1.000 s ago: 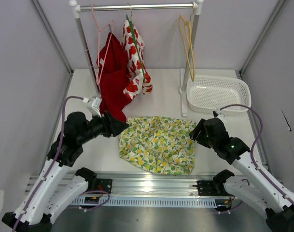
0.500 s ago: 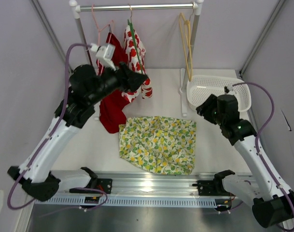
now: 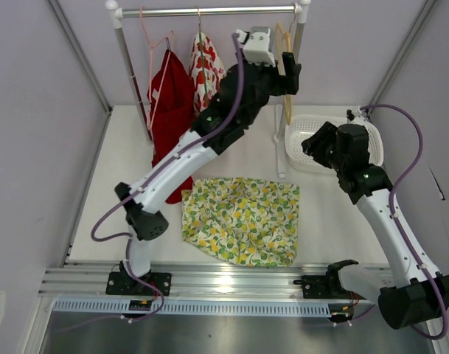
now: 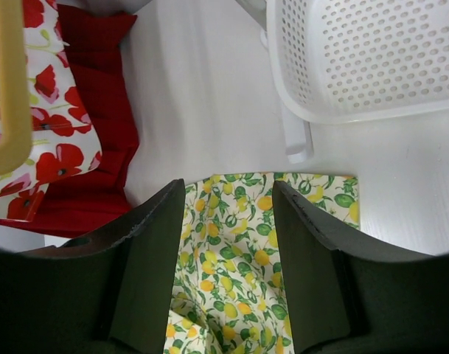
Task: Place the skirt on the hanger
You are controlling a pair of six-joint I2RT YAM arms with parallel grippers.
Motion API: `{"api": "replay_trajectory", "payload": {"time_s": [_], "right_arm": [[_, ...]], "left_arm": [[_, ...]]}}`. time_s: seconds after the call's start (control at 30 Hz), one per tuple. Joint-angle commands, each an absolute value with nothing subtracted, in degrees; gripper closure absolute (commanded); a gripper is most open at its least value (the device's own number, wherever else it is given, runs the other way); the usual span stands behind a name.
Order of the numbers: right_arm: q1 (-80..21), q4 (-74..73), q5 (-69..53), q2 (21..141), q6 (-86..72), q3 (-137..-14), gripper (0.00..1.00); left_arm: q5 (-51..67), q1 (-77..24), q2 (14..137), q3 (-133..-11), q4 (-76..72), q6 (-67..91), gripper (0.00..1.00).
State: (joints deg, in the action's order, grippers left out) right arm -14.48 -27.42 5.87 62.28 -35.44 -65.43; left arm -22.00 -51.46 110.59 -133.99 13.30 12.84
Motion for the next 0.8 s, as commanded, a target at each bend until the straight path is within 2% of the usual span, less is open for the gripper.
{"api": "replay_trajectory", "payload": {"time_s": [0.0,0.3,0.4,0.5,0.53,0.6,0.63,0.67,0.7,0.77], "right_arm": [[-13.7,-25.3,4.5,62.4,-33.5,-67.9,0.44],[-13.4,-25.4,2.0,61.8,-32.3,-67.2,0.44],[-13.3,-25.3,1.9,61.4,-31.9,-66.5,0.44],[-13.3,-25.2,1.8,61.1,-31.4,-65.9,0.44],[-13.3,-25.1,1.9,60.7,-31.2,-65.6,0.44],[-13.2,-25.0,1.8,60.5,-31.1,-65.2,0.44],[-13.3,-25.0,1.8,60.3,-30.8,-65.0,0.44],[-13.1,-25.0,1.7,60.2,-30.7,-65.0,0.44],[-13.1,-25.2,1.7,60.1,-30.6,-65.0,0.44],[-13.0,-25.3,1.5,59.9,-30.2,-65.0,0.44]], "left_arm": [[-32.1,-52.6,118.1,-143.0,8.9,5.6,0.15],[-37.7,-52.6,126.5,-144.7,2.1,0.5,0.14],[-38.2,-52.4,127.6,-144.7,1.2,0.2,0.17],[-38.7,-52.1,128.0,-144.7,0.8,-1.8,0.24],[-38.8,-52.1,127.9,-144.7,0.7,-2.0,0.3],[-38.7,-51.9,127.9,-144.7,0.7,-2.5,0.34],[-38.2,-51.8,127.9,-144.8,0.7,-2.6,0.46],[-38.3,-51.9,127.9,-144.8,0.4,-2.8,0.52],[-38.6,-51.8,127.8,-144.8,0.4,-3.8,0.63],[-38.8,-51.8,127.6,-144.8,0.2,-4.7,0.71]]}}
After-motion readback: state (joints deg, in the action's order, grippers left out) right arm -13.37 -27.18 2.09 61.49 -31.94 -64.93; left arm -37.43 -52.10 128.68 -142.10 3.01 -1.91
